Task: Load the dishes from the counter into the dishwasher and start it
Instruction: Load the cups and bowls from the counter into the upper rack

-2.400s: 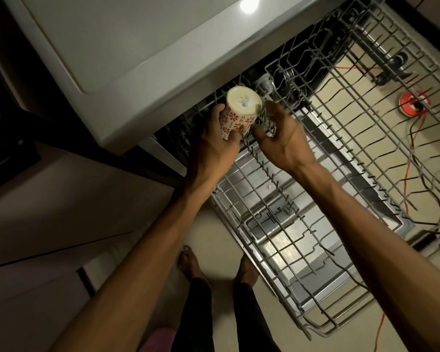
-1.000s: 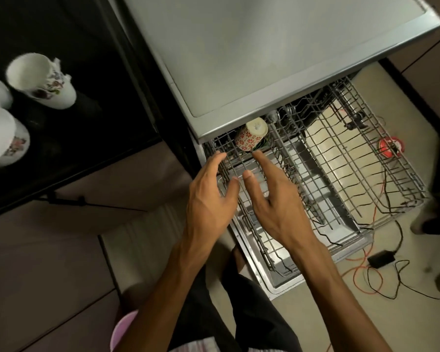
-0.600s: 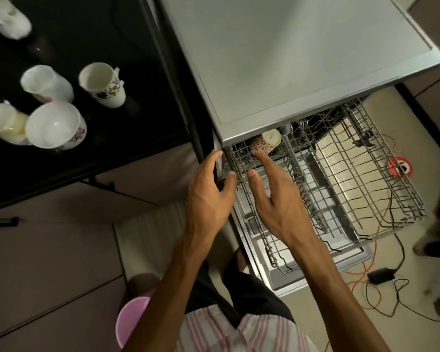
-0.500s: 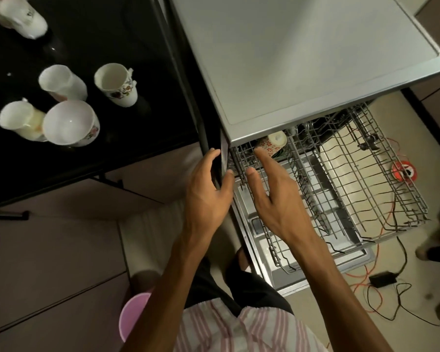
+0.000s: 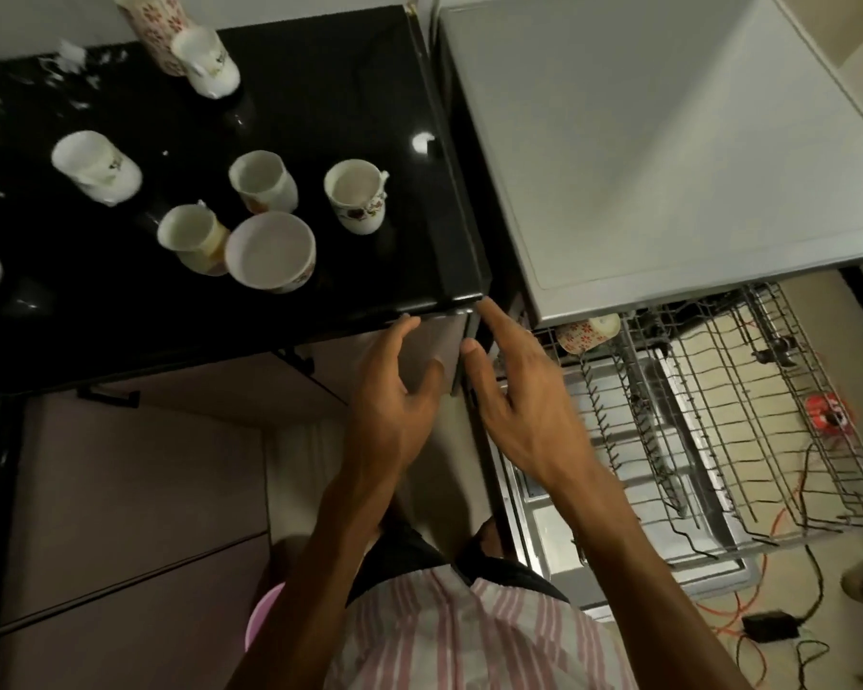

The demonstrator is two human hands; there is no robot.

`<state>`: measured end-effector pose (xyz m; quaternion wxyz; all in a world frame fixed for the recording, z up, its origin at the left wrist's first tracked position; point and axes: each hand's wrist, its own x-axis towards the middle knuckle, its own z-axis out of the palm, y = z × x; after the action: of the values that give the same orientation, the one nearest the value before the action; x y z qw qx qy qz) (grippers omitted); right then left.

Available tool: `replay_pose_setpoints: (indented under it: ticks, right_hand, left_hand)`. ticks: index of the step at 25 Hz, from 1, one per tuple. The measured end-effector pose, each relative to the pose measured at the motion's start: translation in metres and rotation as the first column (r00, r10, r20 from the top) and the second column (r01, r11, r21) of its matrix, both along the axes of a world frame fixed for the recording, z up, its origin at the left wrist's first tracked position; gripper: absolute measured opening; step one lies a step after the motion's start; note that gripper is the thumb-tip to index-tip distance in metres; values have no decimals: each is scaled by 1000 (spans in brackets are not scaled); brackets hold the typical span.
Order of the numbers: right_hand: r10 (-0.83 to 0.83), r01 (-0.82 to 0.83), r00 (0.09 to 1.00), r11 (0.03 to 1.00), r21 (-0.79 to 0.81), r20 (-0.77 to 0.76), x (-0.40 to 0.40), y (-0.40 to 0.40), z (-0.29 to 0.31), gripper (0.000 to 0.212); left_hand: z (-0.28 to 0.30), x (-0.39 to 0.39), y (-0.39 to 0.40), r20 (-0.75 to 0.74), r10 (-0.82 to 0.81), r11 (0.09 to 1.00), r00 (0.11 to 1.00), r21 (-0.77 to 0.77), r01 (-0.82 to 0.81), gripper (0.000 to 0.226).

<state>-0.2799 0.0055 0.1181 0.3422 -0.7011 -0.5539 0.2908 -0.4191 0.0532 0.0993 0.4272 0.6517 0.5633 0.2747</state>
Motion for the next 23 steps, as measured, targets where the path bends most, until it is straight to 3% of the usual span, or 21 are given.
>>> replay_pose_setpoints:
  ticks: [10, 23]
  right_hand:
    - [90, -90, 996, 994, 65, 9, -76, 55, 17, 55]
    - [238, -230, 969, 967, 110, -63, -154, 124, 27, 54]
  left_hand:
    - [18, -77, 45, 43, 168, 974, 985, 150, -172, 48]
    - [33, -150, 90, 38, 353, 914, 935, 201, -353, 40]
